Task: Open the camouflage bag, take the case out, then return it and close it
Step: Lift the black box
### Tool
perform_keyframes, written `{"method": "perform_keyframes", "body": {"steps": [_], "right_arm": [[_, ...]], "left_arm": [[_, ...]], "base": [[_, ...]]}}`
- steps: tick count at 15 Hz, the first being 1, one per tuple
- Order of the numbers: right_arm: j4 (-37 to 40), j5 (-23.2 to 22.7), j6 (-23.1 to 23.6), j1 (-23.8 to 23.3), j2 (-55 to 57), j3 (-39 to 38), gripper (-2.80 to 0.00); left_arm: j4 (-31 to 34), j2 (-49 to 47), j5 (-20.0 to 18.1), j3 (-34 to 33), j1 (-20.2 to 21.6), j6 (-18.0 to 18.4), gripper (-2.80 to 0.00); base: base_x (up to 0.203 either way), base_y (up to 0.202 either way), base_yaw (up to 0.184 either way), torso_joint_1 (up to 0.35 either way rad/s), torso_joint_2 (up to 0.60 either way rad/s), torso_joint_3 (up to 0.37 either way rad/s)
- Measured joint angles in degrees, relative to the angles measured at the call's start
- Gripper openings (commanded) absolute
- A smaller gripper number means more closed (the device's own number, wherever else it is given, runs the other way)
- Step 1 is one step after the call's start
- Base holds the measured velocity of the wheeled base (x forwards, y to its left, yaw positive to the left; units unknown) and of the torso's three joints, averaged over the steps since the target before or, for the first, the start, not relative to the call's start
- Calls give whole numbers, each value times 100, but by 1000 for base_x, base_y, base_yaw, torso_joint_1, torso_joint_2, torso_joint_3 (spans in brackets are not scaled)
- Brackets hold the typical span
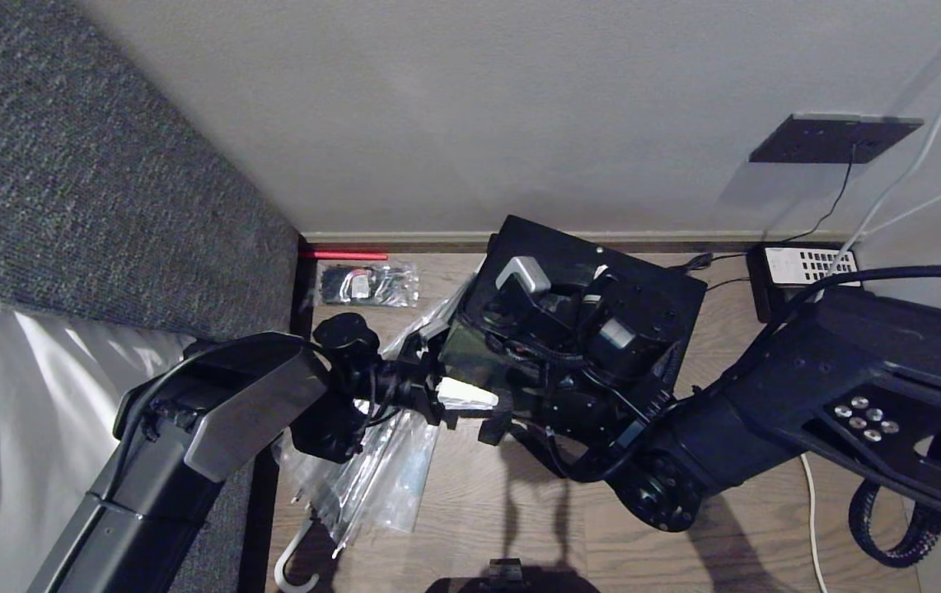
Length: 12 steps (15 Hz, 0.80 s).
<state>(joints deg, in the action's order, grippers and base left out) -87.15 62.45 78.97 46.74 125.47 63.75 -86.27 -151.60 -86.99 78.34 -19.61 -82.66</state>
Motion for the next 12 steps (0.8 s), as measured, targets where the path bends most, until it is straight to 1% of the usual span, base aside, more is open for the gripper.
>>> {"method": "perform_keyframes", "body": {"steps": [5,6,7,9,10,12], "right_arm": [[2,-2,11,0,-90,-28,-280],[0,7,24,0,-115,-30,-280],[-2,14,33,0,-143,-33,-280],[-4,18,46,0,-208,-34,-280],[-6,15,55,0,-241,-36,-280],[-11,18,92,0,-314,-36,-280]], "left_arm": [[13,-22,20,-324,2,-88,-280],[14,-20,33,-378,7,-151,-280],[19,-14,38,-374,10,-309,-280],[22,-6,48,-261,11,-828,-280],[14,0,48,-228,11,-928,-280],[14,6,44,-205,11,-945,-280]], "base": [[0,0,0,0,0,0],[0,0,0,0,0,0],[0,0,0,0,0,0],[0,0,0,0,0,0],[0,0,0,0,0,0],[0,0,0,0,0,0]]}}
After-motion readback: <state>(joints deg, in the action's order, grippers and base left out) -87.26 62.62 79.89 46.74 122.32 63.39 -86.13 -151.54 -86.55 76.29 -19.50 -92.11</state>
